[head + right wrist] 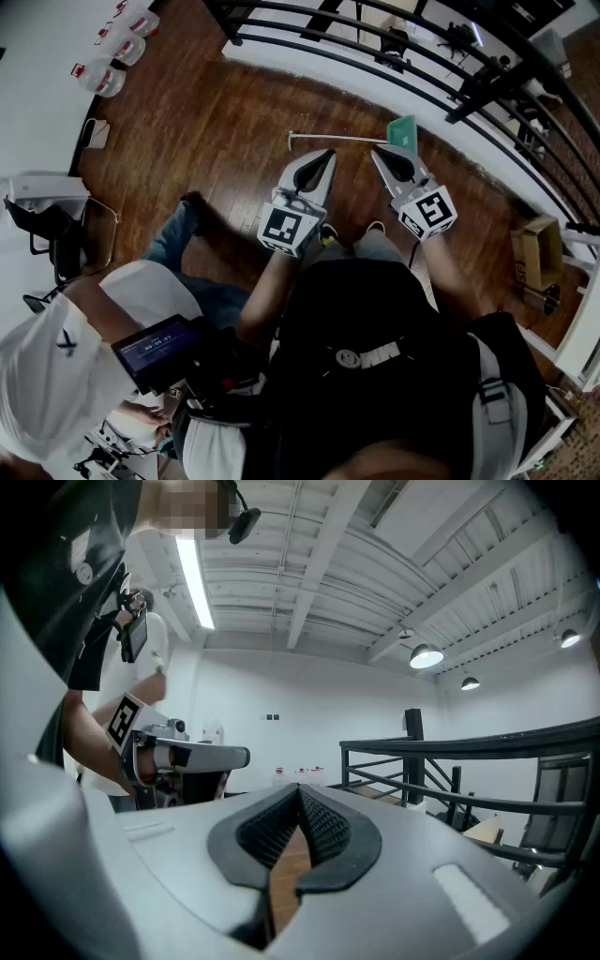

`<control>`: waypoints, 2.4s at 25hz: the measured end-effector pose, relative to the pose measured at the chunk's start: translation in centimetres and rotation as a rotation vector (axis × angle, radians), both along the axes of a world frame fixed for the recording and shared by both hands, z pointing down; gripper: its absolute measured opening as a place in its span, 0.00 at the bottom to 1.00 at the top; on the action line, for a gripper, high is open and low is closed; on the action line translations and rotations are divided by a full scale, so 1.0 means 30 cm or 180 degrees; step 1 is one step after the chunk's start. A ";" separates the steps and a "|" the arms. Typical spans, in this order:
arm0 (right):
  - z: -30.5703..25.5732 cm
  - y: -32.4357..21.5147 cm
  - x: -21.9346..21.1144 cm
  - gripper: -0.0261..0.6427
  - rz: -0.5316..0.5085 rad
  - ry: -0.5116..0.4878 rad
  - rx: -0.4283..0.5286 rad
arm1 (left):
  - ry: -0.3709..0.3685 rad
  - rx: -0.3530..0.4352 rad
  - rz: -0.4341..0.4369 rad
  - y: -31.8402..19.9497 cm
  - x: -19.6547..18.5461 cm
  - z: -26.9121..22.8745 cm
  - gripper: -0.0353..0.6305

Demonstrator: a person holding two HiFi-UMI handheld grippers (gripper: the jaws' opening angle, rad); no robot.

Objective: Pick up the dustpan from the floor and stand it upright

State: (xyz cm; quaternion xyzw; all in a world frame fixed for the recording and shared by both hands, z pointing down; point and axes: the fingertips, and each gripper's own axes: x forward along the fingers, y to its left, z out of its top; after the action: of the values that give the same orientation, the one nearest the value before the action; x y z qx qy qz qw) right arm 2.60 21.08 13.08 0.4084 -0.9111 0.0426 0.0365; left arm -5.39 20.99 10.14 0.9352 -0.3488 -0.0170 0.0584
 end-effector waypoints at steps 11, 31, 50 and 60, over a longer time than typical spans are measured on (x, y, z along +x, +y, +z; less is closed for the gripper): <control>0.077 -0.118 -0.064 0.04 -0.0186 0.0046 -0.0087 | -0.0064 -0.0082 -0.0216 -0.104 -0.103 0.079 0.07; 0.588 -0.710 0.006 0.04 -0.0775 0.0348 -0.0856 | -0.0478 -0.0842 -0.0479 -0.734 -0.054 0.559 0.07; 2.100 -0.875 -0.165 0.04 -0.0939 0.1216 -0.1599 | -0.0453 -0.1415 -0.0627 -0.906 -0.281 2.028 0.07; 2.776 -0.855 -0.264 0.21 -0.1619 0.2098 -0.1714 | -0.0525 -0.1469 -0.0474 -0.911 -0.286 2.487 0.08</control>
State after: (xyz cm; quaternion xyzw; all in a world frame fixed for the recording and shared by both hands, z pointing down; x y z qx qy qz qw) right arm -5.34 -4.58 96.36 0.1410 -0.8785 0.1347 0.4361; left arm -13.96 -6.34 84.74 0.8670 -0.4150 0.1352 0.2403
